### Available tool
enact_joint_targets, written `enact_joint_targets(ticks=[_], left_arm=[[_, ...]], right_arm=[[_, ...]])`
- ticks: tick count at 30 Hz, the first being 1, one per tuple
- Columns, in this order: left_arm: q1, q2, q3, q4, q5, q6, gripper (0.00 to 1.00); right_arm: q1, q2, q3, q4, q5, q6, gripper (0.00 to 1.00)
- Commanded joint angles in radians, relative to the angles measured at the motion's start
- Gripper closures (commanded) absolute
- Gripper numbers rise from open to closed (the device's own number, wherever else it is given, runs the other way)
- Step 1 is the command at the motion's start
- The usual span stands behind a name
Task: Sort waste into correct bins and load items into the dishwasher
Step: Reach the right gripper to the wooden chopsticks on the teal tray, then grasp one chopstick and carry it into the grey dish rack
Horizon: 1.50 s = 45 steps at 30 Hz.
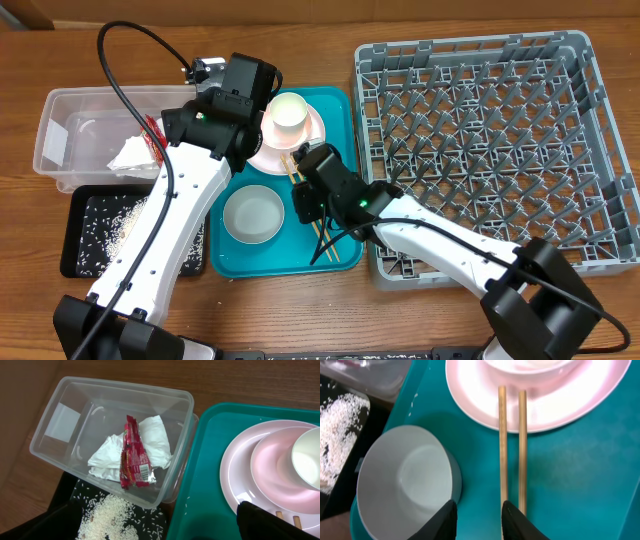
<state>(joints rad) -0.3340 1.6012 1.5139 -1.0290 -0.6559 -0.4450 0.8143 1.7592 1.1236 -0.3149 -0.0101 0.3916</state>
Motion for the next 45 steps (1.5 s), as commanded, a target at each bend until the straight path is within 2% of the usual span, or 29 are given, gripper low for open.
enact_joint_targets(ticks=[1,35,42,45], left_arm=[[0.000,0.000,0.021,0.001,-0.023,0.003,0.00],[0.000,0.000,0.021,0.001,-0.023,0.003,0.00],[0.000,0.000,0.021,0.001,-0.023,0.003,0.00],[0.000,0.000,0.021,0.001,-0.023,0.003,0.00]], right_arm=[[0.011,0.036,-0.003,0.017,0.039,-0.006,0.69],[0.011,0.180,-0.003,0.078,0.005,-0.006,0.75],[0.011,0.180,-0.002,0.078,0.005,-0.006,0.84],[0.011,0.180,0.004,0.083,-0.056,-0.006,0.87]])
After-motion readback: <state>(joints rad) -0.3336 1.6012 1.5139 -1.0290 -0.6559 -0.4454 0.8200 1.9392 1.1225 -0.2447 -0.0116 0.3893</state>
